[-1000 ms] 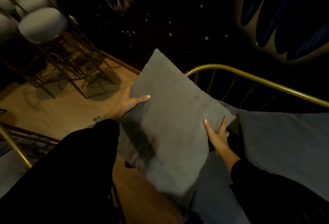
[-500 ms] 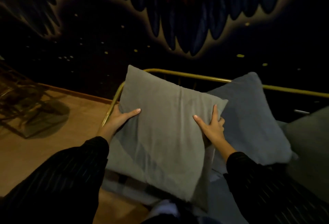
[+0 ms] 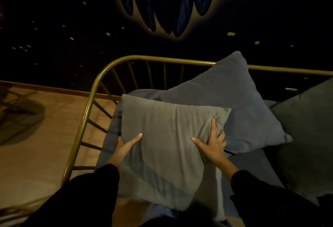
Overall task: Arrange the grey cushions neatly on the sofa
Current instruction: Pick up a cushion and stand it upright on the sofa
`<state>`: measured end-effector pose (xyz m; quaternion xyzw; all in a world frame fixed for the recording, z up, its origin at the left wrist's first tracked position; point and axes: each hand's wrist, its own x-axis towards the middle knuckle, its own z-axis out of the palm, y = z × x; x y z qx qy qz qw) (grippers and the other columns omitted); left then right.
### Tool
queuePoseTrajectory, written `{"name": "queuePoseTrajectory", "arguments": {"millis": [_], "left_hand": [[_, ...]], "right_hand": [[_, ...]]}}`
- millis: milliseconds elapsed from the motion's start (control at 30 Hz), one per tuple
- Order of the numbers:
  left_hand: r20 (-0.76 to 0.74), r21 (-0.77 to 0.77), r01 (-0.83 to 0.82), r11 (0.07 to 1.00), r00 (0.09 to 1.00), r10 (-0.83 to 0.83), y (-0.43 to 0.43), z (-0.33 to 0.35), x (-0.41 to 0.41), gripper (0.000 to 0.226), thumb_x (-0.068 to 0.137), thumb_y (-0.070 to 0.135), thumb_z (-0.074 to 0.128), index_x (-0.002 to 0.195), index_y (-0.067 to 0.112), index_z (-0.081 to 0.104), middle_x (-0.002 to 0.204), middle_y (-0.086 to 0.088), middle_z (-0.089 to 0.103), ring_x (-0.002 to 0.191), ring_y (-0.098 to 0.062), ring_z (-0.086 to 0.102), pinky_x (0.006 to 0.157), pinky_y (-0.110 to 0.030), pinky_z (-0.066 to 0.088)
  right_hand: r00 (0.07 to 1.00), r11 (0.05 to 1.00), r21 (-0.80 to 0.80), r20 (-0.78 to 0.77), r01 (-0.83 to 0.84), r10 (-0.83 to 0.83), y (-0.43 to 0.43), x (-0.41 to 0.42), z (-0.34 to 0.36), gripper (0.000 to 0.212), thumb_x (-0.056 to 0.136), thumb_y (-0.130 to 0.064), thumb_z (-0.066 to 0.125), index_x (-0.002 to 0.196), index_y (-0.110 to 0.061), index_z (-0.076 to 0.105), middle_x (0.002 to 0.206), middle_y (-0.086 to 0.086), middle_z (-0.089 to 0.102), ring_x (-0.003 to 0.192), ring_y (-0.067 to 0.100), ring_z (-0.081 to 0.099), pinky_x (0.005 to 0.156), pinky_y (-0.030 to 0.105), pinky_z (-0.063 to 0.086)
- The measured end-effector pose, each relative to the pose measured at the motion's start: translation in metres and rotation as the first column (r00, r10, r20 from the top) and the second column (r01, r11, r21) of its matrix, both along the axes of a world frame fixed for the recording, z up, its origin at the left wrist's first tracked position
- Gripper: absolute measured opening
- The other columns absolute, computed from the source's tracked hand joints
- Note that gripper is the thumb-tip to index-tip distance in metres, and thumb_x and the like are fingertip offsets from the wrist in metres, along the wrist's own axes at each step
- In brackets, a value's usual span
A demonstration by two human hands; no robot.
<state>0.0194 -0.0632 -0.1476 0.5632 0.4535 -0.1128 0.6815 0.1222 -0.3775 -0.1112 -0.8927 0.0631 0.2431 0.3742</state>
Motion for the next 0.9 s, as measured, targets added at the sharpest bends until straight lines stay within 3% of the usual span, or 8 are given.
{"name": "queuePoseTrajectory", "arguments": {"millis": [133, 267, 400, 467, 600, 700, 800, 900], "left_hand": [[-0.17, 0.206, -0.008, 0.978, 0.984, 0.044, 0.028, -0.006, 0.005, 0.139, 0.035, 0.073, 0.085, 0.153, 0.026, 0.028, 0.15, -0.005, 0.045, 0.136, -0.035, 0.045, 0.113, -0.053, 0.038], [-0.28, 0.152, 0.151, 0.977, 0.954, -0.105, 0.019, -0.014, 0.022, 0.146, 0.042, 0.079, 0.079, 0.158, 0.021, 0.012, 0.162, -0.008, 0.028, 0.146, -0.036, 0.031, 0.12, -0.051, 0.028], [-0.478, 0.259, 0.581, 0.772, 0.771, -0.421, -0.017, -0.019, 0.041, 0.135, 0.067, 0.074, 0.069, 0.152, 0.029, -0.026, 0.163, -0.026, -0.004, 0.15, -0.045, 0.009, 0.121, -0.053, 0.015], [-0.501, 0.239, 0.649, 0.722, 0.72, -0.481, -0.03, -0.014, 0.046, 0.125, 0.078, 0.067, 0.066, 0.149, 0.035, -0.032, 0.16, -0.032, -0.014, 0.149, -0.051, 0.0, 0.119, -0.058, 0.011], [-0.536, 0.371, 0.673, 0.64, 0.718, -0.444, -0.044, -0.009, 0.057, 0.113, 0.088, 0.044, 0.067, 0.155, 0.018, -0.02, 0.157, -0.039, -0.007, 0.149, -0.051, 0.0, 0.119, -0.054, 0.012], [-0.501, 0.606, 0.694, 0.388, 0.712, -0.492, -0.07, 0.011, 0.081, 0.094, 0.085, 0.024, 0.068, 0.156, 0.009, 0.009, 0.157, -0.03, 0.015, 0.147, -0.046, 0.015, 0.12, -0.05, 0.018], [-0.341, 0.707, 0.651, 0.276, 0.656, -0.673, -0.096, 0.027, 0.121, 0.075, 0.087, 0.014, 0.061, 0.152, 0.013, 0.026, 0.154, -0.016, 0.031, 0.143, -0.038, 0.029, 0.117, -0.05, 0.028], [-0.22, 0.713, 0.649, 0.266, 0.567, -0.794, -0.125, 0.04, 0.175, 0.072, 0.092, 0.011, 0.058, 0.155, 0.013, 0.022, 0.156, -0.016, 0.03, 0.142, -0.037, 0.032, 0.116, -0.048, 0.032]], "right_hand": [[0.998, 0.999, -0.012, -0.047, -0.048, 0.048, 0.031, -0.008, -0.018, 0.111, 0.077, -0.055, 0.069, 0.152, -0.039, -0.012, 0.159, 0.018, -0.006, 0.14, 0.053, 0.013, 0.112, 0.061, 0.02], [0.997, 0.997, -0.077, -0.07, -0.022, 0.016, 0.036, 0.006, -0.036, 0.108, 0.079, -0.054, 0.069, 0.152, -0.039, -0.009, 0.158, 0.021, -0.005, 0.138, 0.056, 0.015, 0.111, 0.061, 0.02], [0.992, 0.987, -0.16, -0.118, 0.019, -0.038, 0.039, 0.006, -0.048, 0.108, 0.081, -0.053, 0.066, 0.15, -0.039, -0.016, 0.158, 0.026, -0.011, 0.139, 0.057, 0.012, 0.112, 0.06, 0.018], [0.99, 0.983, -0.185, -0.136, -0.004, -0.022, 0.044, 0.01, -0.051, 0.108, 0.083, -0.052, 0.065, 0.149, -0.036, -0.019, 0.158, 0.029, -0.016, 0.14, 0.058, 0.011, 0.113, 0.058, 0.018], [0.989, 0.984, -0.174, -0.145, -0.031, 0.005, 0.047, 0.008, -0.048, 0.108, 0.083, -0.056, 0.063, 0.15, -0.035, -0.019, 0.157, 0.029, -0.019, 0.142, 0.059, 0.004, 0.113, 0.061, 0.014], [0.997, 0.999, -0.05, -0.074, 0.02, -0.024, 0.034, 0.007, -0.036, 0.095, 0.082, -0.055, 0.063, 0.155, -0.035, 0.004, 0.16, 0.024, 0.008, 0.142, 0.047, 0.023, 0.113, 0.053, 0.024], [0.97, 0.97, 0.045, 0.028, 0.239, -0.24, 0.0, 0.014, -0.028, 0.075, 0.087, -0.047, 0.06, 0.15, -0.02, 0.031, 0.148, 0.019, 0.042, 0.132, 0.036, 0.044, 0.109, 0.043, 0.036], [0.841, 0.842, 0.068, 0.047, 0.535, -0.539, -0.048, 0.035, -0.025, 0.079, 0.087, -0.036, 0.067, 0.149, -0.005, 0.029, 0.151, 0.022, 0.037, 0.138, 0.038, 0.037, 0.113, 0.049, 0.034]]}}
